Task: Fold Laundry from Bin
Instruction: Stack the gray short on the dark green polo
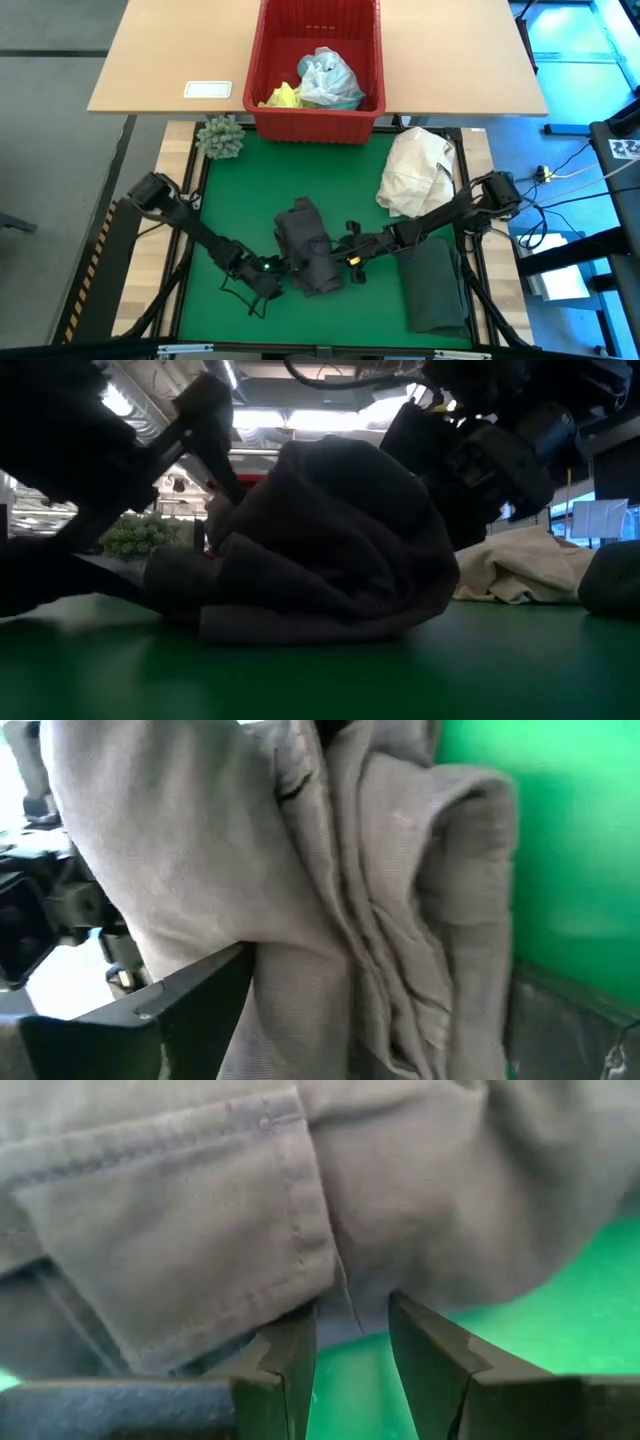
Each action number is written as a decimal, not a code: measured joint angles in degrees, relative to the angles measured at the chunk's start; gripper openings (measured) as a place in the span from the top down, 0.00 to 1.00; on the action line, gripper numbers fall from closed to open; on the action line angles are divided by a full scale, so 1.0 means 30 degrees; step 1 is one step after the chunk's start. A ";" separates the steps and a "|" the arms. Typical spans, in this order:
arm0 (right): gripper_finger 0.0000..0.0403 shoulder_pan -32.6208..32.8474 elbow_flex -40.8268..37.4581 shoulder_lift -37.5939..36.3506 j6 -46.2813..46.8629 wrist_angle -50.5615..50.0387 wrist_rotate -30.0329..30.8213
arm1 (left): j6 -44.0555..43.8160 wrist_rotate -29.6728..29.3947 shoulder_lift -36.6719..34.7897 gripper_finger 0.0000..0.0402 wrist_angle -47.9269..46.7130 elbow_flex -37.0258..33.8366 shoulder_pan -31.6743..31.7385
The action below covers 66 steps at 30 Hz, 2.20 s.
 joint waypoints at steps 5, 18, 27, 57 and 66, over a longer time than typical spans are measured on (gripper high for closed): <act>0.68 -0.0007 0.0320 0.1093 0.0022 0.0530 -0.0319 | 0.0087 -0.0201 0.0104 0.08 0.0701 -0.0002 0.0644; 0.68 -0.0015 0.1805 0.1776 -0.0508 -0.0564 -0.0927 | 0.1498 -0.3679 0.0161 0.08 0.1440 -0.0066 0.0910; 0.68 0.0000 0.1814 0.1776 -0.0516 -0.1007 -0.0942 | 0.0891 -0.6848 0.0161 0.08 0.1478 -0.0080 -0.0065; 0.90 -0.1291 0.1792 -0.0705 -0.1539 -0.0177 0.2866 | -0.0522 -0.7569 0.0095 0.08 0.1046 -0.0109 -0.0142; 0.93 -0.1901 0.1895 0.1544 -0.0910 0.4085 0.0252 | -0.0131 -0.7590 0.0088 0.08 0.1319 -0.0117 -0.0106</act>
